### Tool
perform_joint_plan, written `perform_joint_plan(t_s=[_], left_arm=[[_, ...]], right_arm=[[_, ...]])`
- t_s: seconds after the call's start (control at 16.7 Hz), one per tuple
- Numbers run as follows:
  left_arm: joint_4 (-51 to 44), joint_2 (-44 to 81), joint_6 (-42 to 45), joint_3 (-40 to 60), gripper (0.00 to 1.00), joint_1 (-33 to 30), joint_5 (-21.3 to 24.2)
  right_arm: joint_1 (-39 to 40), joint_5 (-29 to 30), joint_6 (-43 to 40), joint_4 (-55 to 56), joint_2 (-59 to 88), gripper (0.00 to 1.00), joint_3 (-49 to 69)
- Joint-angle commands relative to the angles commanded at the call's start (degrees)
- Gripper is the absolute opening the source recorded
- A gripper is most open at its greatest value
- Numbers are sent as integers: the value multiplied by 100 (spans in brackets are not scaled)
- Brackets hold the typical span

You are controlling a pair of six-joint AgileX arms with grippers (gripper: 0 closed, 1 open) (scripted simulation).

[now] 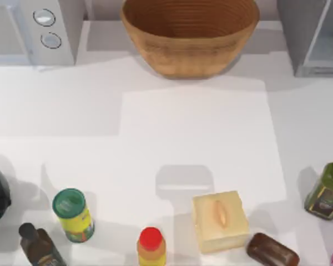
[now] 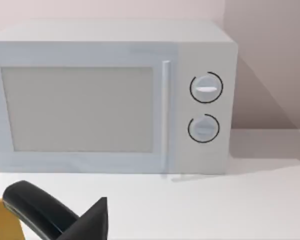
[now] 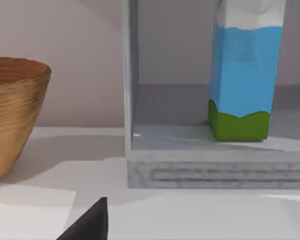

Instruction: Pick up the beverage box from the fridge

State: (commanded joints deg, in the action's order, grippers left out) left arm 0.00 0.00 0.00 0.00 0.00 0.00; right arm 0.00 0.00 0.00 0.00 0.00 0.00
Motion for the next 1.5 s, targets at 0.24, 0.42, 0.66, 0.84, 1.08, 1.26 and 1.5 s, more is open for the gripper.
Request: perform_joint_plan(t_s=[0.24,0.42,0.66,0.84,1.08,1.26,1.5], left_arm=[[0,0,0,0,100,0,0],[0,0,0,0,100,0,0],[0,0,0,0,100,0,0],[0,0,0,0,100,0,0],[0,0,0,0,100,0,0],[0,0,0,0,100,0,0],[0,0,0,0,100,0,0]], right_arm=[[-66,-75,-4,180,167,100,31],[-320,-339,-17,902,868,100,147],[-865,-868,-20,2601,2645,100,348],[-1352,-1334,1,4116,4459,100,472],[-2001,-1950,47,6052,6890,100,619],[-2432,-2357,76,7318,8354,100,755],[-2867,-2765,97,8678,9695,100,951]])
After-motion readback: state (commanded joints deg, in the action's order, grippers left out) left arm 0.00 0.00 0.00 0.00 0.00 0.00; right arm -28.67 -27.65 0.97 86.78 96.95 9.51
